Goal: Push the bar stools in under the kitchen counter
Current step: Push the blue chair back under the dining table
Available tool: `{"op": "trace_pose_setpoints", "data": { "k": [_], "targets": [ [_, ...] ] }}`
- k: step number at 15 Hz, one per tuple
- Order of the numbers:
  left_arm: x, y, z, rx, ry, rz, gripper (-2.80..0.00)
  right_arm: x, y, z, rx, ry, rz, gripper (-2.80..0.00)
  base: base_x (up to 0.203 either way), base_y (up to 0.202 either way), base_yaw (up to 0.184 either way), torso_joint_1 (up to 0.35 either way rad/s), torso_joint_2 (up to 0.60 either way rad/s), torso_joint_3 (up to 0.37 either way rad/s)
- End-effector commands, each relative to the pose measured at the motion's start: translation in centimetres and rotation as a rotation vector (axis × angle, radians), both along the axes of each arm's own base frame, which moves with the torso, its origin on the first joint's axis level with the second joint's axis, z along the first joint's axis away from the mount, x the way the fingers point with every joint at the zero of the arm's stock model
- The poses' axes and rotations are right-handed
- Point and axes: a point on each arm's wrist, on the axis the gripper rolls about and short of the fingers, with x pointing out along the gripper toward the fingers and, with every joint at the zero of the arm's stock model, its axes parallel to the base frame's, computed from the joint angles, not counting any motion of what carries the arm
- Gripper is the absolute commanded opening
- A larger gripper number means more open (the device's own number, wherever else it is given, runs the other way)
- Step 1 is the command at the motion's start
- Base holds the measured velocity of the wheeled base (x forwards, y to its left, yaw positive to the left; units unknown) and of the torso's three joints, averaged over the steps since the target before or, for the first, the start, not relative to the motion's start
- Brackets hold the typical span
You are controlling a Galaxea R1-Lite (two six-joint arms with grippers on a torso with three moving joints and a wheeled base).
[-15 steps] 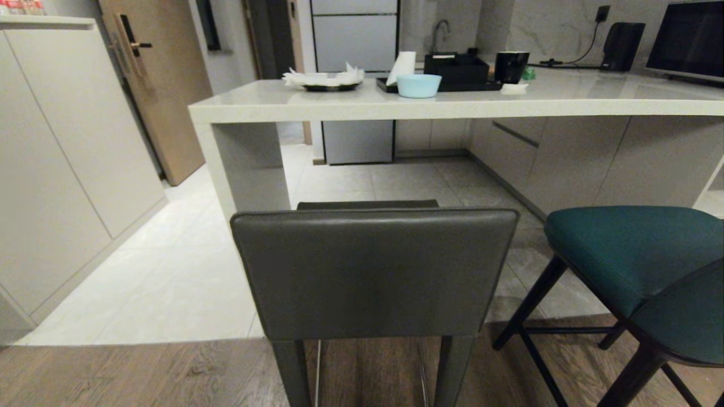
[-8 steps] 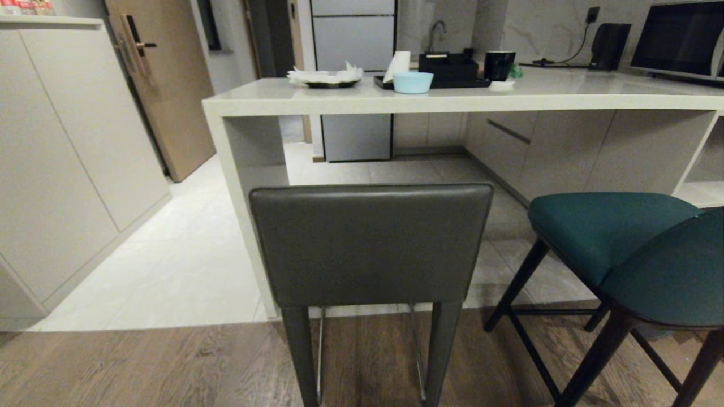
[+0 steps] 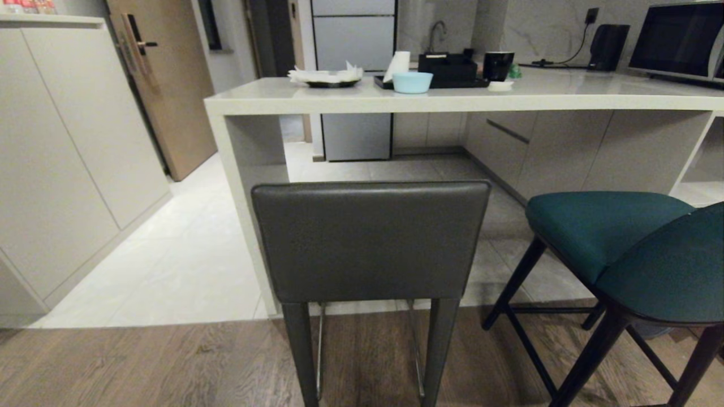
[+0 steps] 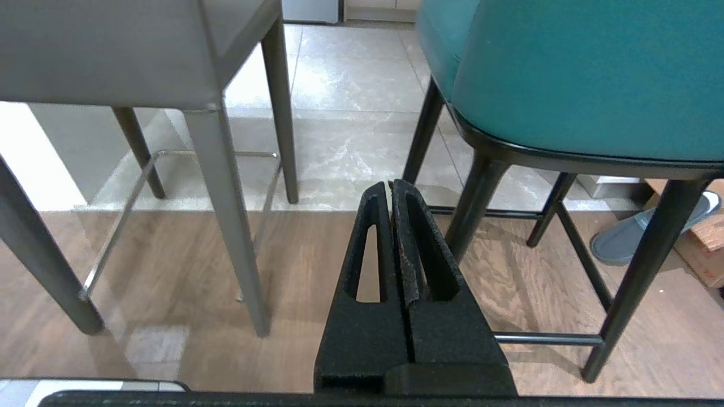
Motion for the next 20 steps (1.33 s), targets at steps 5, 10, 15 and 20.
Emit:
{"op": "trace_pose_setpoints", "data": {
  "k": [5,10,15,20],
  "targets": [
    [0.15,0.0,-0.55,0.0,0.019,0.0,-2.8,0.01,0.0,0.0,0.0,0.001,0.002,-2.8,0.001,-0.169,0.003,0.004,0.01,0.0],
    [0.15,0.0,-0.55,0.0,0.019,0.0,-2.8,0.01,0.0,0.02,0.0,0.0,0.002,-2.8,0.0,-0.193,0.003,0.003,0.0,0.002],
    [0.15,0.0,-0.55,0.0,0.019,0.0,-2.8,0.01,0.0,0.01,0.0,0.001,0.001,-2.8,0.0,-0.196,0.001,0.003,0.0,0.006],
    [0.15,0.0,-0.55,0.0,0.019,-0.001,-2.8,0.01,0.0,0.0,0.0,0.001,0.001,-2.8,0.0,-0.195,-0.001,0.003,0.0,0.003]
  ]
}}
